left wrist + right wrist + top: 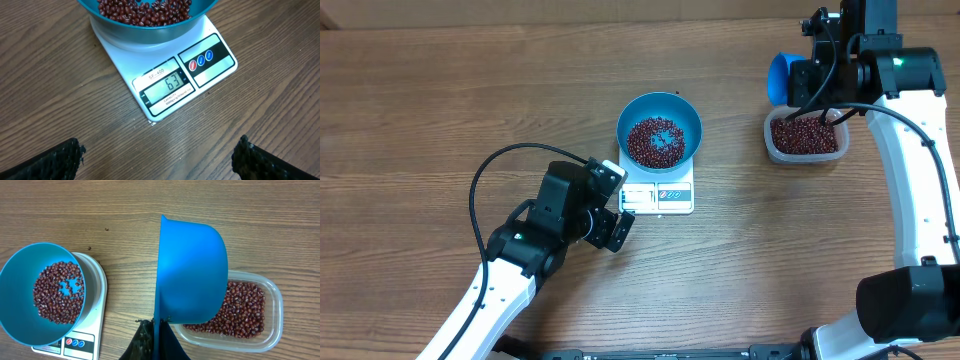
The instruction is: Scoop item into bowl and weigh 150g on scale
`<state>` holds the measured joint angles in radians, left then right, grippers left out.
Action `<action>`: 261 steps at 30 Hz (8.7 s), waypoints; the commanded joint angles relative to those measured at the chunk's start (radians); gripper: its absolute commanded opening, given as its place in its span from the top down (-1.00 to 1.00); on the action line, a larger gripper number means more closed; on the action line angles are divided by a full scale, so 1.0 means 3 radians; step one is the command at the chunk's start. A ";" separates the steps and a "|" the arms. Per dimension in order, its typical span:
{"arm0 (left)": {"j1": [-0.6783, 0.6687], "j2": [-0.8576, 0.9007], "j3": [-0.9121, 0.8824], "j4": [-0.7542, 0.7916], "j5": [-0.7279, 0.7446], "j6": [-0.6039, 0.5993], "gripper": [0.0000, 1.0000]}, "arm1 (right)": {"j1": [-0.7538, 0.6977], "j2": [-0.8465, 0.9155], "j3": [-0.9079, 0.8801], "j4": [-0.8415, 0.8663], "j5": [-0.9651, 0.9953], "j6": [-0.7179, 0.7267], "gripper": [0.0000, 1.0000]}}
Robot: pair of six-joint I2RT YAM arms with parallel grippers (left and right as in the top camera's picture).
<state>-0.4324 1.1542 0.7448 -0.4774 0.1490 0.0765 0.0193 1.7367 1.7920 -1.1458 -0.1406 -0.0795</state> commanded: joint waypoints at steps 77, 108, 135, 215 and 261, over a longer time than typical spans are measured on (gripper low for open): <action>-0.0017 -0.0013 -0.0010 0.0013 -0.0008 -0.0058 -0.99 | -0.0013 0.0047 -0.0005 -0.0064 0.0116 -0.0189 0.93; -0.0017 -0.0013 -0.0010 0.0013 -0.0008 -0.0058 -0.99 | -0.0009 0.0135 -0.0005 -0.0005 0.0423 -0.0373 0.93; -0.0017 -0.0013 -0.0010 0.0013 -0.0008 -0.0057 -0.99 | -0.0109 0.0197 -0.0045 -0.0395 0.0966 -0.0262 0.92; -0.0017 -0.0013 -0.0010 0.0013 -0.0008 -0.0057 -0.99 | -0.0109 0.0210 -0.1002 0.0437 0.1377 -0.0263 0.93; -0.0017 -0.0013 -0.0010 0.0013 -0.0008 -0.0057 -0.99 | -0.0108 0.0366 -0.1002 0.0398 0.1425 -0.0275 0.93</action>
<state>-0.4324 1.1542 0.7444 -0.4774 0.1490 0.0765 -0.0116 1.8339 1.4956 -1.0321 0.2775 -0.1619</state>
